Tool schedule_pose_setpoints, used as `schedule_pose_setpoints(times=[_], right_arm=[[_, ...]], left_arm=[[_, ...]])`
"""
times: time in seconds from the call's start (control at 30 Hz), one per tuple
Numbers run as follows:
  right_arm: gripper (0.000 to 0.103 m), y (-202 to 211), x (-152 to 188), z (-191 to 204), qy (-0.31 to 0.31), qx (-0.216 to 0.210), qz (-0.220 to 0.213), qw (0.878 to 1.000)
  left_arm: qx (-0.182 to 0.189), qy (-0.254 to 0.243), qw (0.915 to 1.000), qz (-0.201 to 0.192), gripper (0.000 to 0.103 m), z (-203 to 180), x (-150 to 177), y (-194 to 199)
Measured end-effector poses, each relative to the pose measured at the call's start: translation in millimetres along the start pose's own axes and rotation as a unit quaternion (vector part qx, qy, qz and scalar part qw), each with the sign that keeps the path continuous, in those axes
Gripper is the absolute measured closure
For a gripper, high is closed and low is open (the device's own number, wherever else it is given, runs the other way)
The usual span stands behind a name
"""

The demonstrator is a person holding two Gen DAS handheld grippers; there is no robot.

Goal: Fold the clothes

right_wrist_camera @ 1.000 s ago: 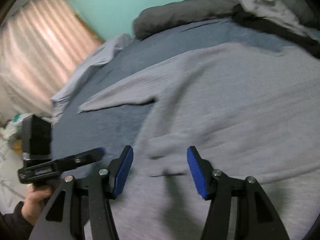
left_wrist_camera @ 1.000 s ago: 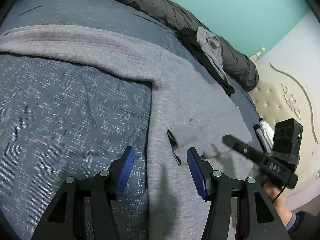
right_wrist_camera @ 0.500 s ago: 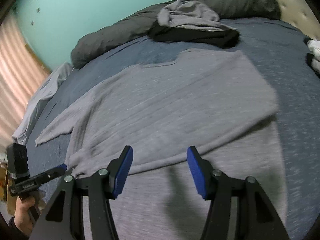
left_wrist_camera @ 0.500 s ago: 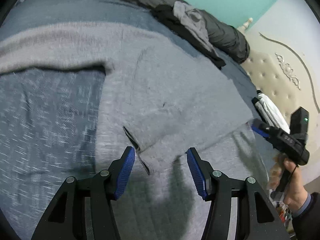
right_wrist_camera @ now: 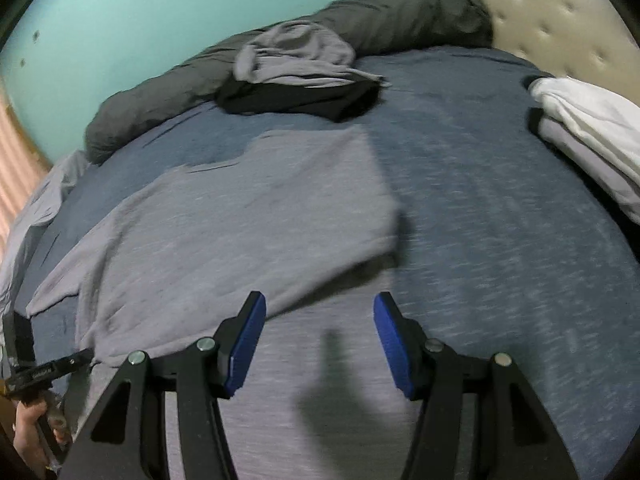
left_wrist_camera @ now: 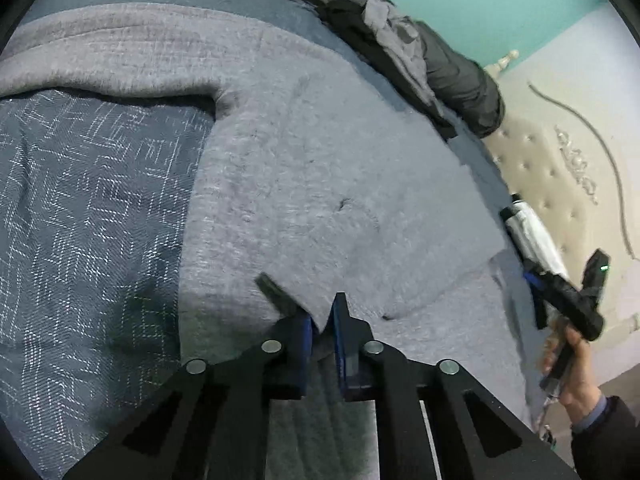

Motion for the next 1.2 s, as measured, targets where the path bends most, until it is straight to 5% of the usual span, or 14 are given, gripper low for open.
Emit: schedule_pose_setpoints(times=[0.4,1.03,1.13,1.2], right_arm=[[0.046,-43.2,-6.4,-41.3,0.012,0.065,0.073,0.995],[0.046,-99.9,-42.4,-41.6,0.068,0.093,0.058,0.992],[0.059,-99.3,-41.7,-46.1,0.084,0.098,0.06,0.99],[0.059,-94.2,-41.6,-49.6,0.074,0.091,0.056,0.991]], left_arm=[[0.027,-0.024,0.999,-0.025,0.098,-7.1,8.1,54.9],[0.014,0.004,0.9997,0.02,0.098,24.0,29.6,36.6],[0.013,0.005,0.9996,0.024,0.098,25.8,30.9,34.0],[0.012,0.005,0.9995,0.027,0.098,27.0,31.7,32.3]])
Point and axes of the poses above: each gripper's, at about its wrist camera, not at the fingertips, and y roughly against the way its jaws point, z to its left, x to its underside, the point moved 4 cm from there along -y, roughly the way its jaws point, and after that the axes turned 2 degrees about -x, right-handed, at the moved point
